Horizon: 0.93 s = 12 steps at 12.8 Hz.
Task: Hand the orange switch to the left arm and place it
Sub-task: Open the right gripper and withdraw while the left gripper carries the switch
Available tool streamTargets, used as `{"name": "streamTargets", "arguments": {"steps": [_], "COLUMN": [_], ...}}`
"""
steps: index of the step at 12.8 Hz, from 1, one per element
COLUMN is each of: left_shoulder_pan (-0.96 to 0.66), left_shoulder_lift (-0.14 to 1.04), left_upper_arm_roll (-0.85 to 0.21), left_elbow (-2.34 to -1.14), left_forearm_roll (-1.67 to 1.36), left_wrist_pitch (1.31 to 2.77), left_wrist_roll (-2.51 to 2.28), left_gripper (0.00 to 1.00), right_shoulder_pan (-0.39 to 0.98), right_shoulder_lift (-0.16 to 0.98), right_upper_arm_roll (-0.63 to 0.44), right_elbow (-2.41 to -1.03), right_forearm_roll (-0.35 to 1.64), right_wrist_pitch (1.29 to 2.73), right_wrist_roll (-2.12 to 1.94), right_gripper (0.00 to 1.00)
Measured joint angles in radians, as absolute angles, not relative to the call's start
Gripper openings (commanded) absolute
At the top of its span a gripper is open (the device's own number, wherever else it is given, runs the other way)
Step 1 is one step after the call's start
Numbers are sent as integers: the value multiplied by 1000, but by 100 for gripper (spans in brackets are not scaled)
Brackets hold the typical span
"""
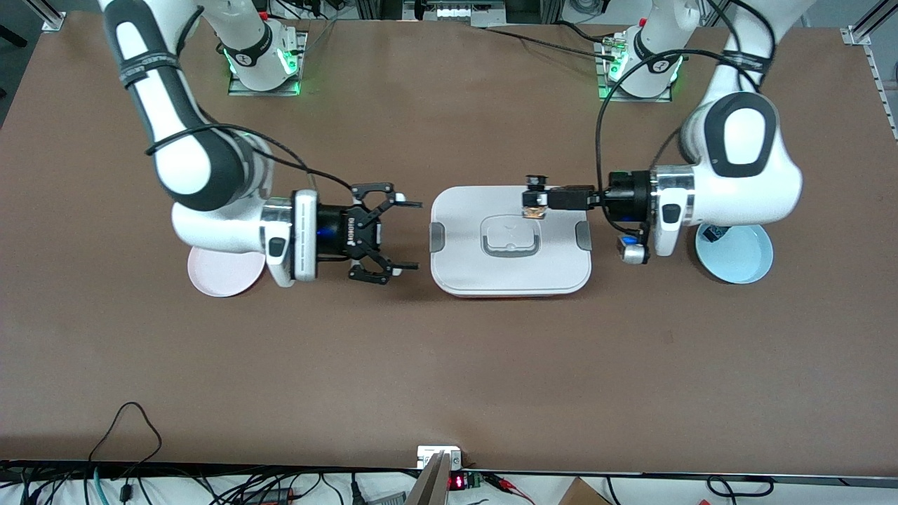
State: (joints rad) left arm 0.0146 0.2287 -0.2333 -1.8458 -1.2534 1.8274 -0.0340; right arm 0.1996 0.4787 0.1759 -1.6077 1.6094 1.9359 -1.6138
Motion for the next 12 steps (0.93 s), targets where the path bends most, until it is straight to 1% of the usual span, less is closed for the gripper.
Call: {"name": "streamTargets", "arguments": {"steps": [3, 5, 6, 9, 12], "left_shoulder_pan": [70, 78, 77, 76, 97], "left_shoulder_lift": [226, 226, 225, 219, 218], "left_upper_arm_roll": [-230, -230, -231, -232, -227], "left_elbow": [-1757, -1710, -1695, -1683, -1684], "left_forearm_roll": [-943, -764, -669, -395, -208], "left_wrist_pitch": [1741, 1694, 1670, 1631, 1601], "left_wrist_roll": [-34, -31, -23, 85, 299], "left_gripper": [18, 18, 18, 18, 16], "right_shoulder_pan": [53, -21, -35, -32, 31], "right_shoulder_lift": [475, 459, 432, 329, 230], "right_upper_arm_roll": [173, 163, 147, 93, -18], "right_elbow": [-1541, -1502, -1495, -1495, -1529], "right_forearm_roll": [1406, 1305, 1240, 1062, 858], "right_wrist_pitch": [1722, 1631, 1605, 1563, 1550], "right_wrist_roll": [-1491, -1410, -1360, -1203, -1086], "right_gripper": [100, 100, 100, 100, 100]}}
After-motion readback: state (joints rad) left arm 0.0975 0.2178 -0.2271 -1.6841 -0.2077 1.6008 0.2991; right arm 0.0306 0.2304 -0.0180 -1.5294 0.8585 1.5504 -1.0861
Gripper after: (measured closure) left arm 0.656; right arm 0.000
